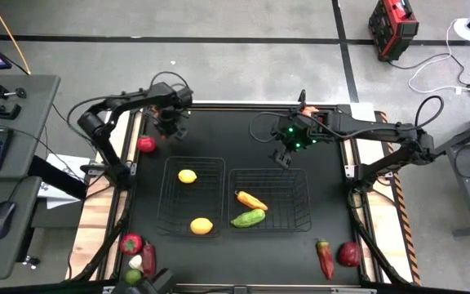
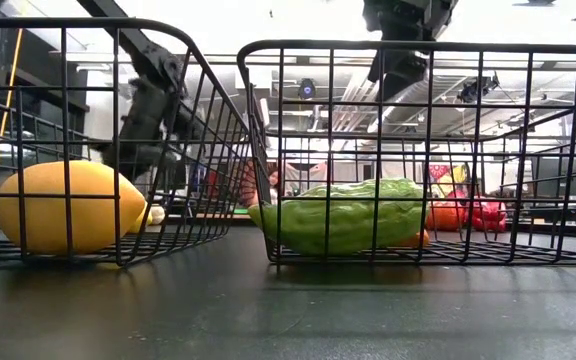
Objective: Sort produce into baskets
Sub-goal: Put the orange tangerine into the left wire basket, then put the left red chili pepper into the right wire basket
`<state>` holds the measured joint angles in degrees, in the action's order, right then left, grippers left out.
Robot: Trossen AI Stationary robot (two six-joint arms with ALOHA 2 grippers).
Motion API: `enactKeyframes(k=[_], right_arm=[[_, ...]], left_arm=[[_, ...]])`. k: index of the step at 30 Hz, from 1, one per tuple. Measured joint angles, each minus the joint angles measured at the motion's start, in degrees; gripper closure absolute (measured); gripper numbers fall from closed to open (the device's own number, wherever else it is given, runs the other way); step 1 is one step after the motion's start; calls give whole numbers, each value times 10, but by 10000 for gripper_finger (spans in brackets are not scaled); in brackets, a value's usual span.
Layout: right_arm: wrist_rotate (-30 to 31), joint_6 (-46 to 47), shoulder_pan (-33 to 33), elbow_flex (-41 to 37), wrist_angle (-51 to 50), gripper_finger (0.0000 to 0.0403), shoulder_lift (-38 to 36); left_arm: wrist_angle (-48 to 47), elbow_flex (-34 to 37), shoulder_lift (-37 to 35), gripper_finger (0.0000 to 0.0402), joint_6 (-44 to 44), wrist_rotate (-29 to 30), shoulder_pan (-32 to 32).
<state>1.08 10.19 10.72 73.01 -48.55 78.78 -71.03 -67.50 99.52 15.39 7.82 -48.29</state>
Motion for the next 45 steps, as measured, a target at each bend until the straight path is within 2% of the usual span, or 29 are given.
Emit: enactKeyframes(k=[6, 10, 13, 17, 21, 24, 29, 34, 37, 40, 45], right_arm=[[0, -13, 2, 0, 4, 57, 0], [0, -17, 2, 0, 4, 57, 0], [0, -17, 2, 0, 1, 57, -4], [0, -16, 2, 0, -3, 57, -12], [0, -15, 2, 0, -5, 57, -20], [0, -15, 2, 0, -5, 57, -23], [0, -19, 1, 0, -5, 57, -24], [0, -42, 1, 0, -1, 57, -24], [0, -54, 1, 0, -1, 57, -24], [-3, -59, 1, 0, -1, 57, -24], [-34, -9, -12, 0, -6, 57, -26]], left_arm=[[5, -44, -110, 372, 33, -50, 15], [6, -49, -206, 372, 87, -78, 76], [-17, -49, -268, 372, 139, -99, 168], [-15, -46, -312, 372, 242, -127, 345], [-15, -45, -308, 352, 349, -120, 513], [-14, -44, -285, 321, 396, -99, 590], [-16, -44, -237, 257, 405, -105, 619], [-17, -44, -206, 197, 390, -134, 590], [-19, -44, -206, 172, 399, -171, 572], [-26, -44, -217, 159, 469, -187, 579], [-27, -44, -230, 158, 636, -136, 687]])
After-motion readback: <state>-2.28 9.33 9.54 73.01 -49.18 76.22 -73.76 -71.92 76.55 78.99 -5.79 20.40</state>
